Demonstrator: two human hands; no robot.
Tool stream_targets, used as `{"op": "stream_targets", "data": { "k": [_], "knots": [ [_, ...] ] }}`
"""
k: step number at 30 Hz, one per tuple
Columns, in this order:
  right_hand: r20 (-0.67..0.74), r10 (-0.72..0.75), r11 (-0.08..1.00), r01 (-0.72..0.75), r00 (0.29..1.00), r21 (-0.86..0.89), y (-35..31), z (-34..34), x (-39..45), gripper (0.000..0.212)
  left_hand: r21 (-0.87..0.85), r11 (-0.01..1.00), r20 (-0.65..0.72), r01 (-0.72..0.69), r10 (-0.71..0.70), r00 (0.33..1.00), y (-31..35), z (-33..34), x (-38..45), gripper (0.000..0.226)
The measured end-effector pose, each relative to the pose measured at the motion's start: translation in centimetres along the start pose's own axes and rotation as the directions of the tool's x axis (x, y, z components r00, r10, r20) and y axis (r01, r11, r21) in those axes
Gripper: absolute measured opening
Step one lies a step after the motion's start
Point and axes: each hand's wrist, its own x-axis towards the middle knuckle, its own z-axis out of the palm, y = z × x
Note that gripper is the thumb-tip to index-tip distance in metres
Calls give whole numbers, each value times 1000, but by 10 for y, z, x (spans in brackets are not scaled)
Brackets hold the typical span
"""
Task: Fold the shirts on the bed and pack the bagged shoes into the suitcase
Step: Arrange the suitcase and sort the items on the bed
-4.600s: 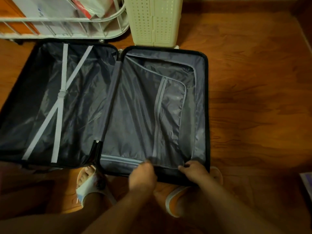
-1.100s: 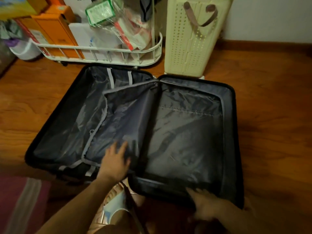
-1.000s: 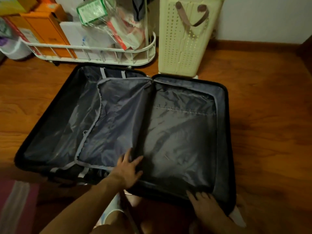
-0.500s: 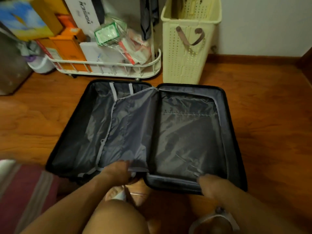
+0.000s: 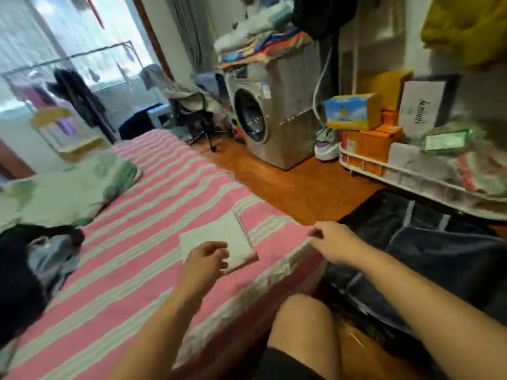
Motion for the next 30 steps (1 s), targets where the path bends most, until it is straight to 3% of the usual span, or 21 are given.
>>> {"op": "stream_targets", "data": {
  "k": [3, 4, 6, 8, 11, 13, 16, 18, 21, 23, 24, 25, 27, 30],
  "knots": [
    [104, 20, 997, -27, 994, 69, -48, 44, 22, 33, 33, 985, -223, 167, -155, 962, -53, -68, 39, 18],
    [126, 36, 994, -49, 991, 101, -60, 59, 30, 33, 66, 972, -247, 224, -202, 948, -70, -80, 54, 29],
    [136, 43, 988, -63, 990, 144, -84, 84, 52, 32, 8, 946, -153, 323, -318, 936, -92, -85, 76, 49],
    [138, 68, 980, -92, 988, 178, -106, 108, 75, 52, -113, 904, -7, 412, -416, 910, -107, -75, 96, 47],
    [128, 170, 945, -198, 977, 261, -133, 133, 101, 71, -132, 907, 0, 401, -404, 915, -112, -57, 122, 57],
    [145, 278, 841, -313, 950, 441, -139, 141, 118, 68, -191, 901, 21, 390, -393, 919, -109, -54, 134, 57],
    [394, 253, 511, -468, 884, 721, -134, 130, 130, 38, -512, 697, 255, 501, -434, 864, -86, -53, 137, 34],
    [436, 197, 406, -478, 878, 779, -117, 103, 126, 27, -610, 611, 347, 505, -367, 863, -64, -45, 133, 30],
    [336, 171, 364, -376, 926, 852, -71, 35, 98, 31, -620, 674, 381, 402, -190, 905, -16, 0, 121, 29],
    [238, 220, 295, -297, 946, 908, -11, -20, 66, 31, -562, 761, 447, 323, -49, 893, 20, 60, 107, 28],
    [183, 247, 319, -258, 952, 912, 24, -45, 48, 33, -522, 799, 496, 298, 0, 869, 35, 97, 99, 29],
    [117, 317, 359, -233, 941, 904, 75, -76, 16, 34, -458, 845, 562, 277, 34, 827, 51, 154, 80, 32],
    [73, 419, 437, -271, 905, 857, 140, -101, -20, 37, -397, 897, 573, 197, 74, 817, 59, 217, 58, 33],
    [64, 632, 427, -416, 772, 803, 272, -118, -113, 33, -147, 973, 742, 176, -8, 670, 37, 368, -9, 30]
  ]
}}
